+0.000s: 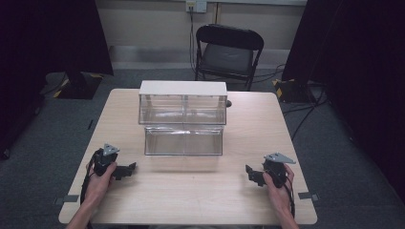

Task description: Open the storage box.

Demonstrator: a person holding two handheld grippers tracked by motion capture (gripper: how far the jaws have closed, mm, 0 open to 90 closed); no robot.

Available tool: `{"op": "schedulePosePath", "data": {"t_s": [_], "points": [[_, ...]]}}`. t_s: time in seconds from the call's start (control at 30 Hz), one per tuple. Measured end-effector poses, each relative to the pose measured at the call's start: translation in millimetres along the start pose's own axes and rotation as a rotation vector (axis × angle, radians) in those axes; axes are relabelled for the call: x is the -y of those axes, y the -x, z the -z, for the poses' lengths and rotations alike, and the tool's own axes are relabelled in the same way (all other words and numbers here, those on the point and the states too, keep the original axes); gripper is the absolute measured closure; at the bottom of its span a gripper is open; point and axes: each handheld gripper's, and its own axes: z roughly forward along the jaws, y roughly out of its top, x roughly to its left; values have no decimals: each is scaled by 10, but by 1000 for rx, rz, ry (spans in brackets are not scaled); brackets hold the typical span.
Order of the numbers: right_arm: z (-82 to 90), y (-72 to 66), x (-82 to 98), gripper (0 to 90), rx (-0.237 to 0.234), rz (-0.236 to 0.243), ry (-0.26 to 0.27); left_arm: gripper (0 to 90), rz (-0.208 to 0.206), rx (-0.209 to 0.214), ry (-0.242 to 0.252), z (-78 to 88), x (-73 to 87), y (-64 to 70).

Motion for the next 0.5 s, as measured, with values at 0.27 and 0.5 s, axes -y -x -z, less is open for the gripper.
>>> {"op": "schedulePosePath", "data": {"t_s": [0.27,0.5], "points": [[63,-117,-72,143,-48,33,41,3,0,2,-1,1,0,-1],[83,-217,-118,142,-99,55,48,3,0,0,0,0,0,0]]}}
